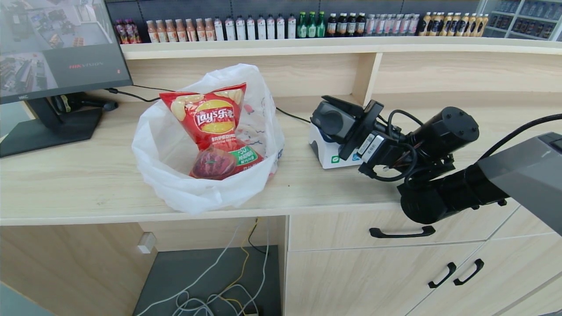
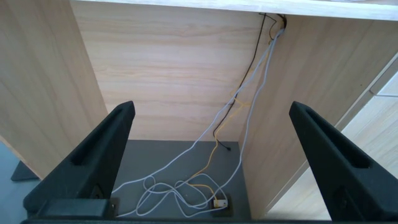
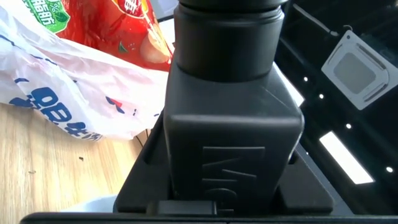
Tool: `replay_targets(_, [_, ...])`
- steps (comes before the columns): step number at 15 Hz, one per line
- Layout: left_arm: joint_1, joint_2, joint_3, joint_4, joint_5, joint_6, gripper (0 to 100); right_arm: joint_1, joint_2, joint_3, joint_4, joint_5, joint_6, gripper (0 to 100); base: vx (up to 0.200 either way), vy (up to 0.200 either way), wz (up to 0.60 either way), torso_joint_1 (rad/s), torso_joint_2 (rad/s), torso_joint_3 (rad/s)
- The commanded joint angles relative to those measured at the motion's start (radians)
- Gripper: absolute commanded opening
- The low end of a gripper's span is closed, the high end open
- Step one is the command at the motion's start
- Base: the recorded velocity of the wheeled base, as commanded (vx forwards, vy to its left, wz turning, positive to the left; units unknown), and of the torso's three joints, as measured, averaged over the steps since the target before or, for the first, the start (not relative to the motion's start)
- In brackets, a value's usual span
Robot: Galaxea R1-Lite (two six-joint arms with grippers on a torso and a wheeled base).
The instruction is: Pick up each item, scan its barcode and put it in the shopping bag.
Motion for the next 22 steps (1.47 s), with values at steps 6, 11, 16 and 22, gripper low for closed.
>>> replay_targets(6, [0.000,0.000,0.000,0.000,0.000,0.000,100,0.067,-0.121,0.077,-0.001,-0.018,0.003,0,0.000,0.000,0.00,0.000,0.00,0.000])
replay_targets(11, [-0.002,0.000,0.000,0.000,0.000,0.000,100,0.064,-0.283,0.250,-0.001,-0.073,0.109,0,0.000,0.000,0.00,0.000,0.00,0.000])
replay_targets(16, [0.000,0.000,0.000,0.000,0.000,0.000,100,0.153,-0.472,0.457,-0.001,-0.343,0.408,0,0.000,0.000,0.00,0.000,0.00,0.000])
replay_targets(22, [0.000,0.000,0.000,0.000,0.000,0.000,100,0.109,-0.575,0.695,-0.001,-0.556,0.754,0,0.000,0.000,0.00,0.000,0.00,0.000])
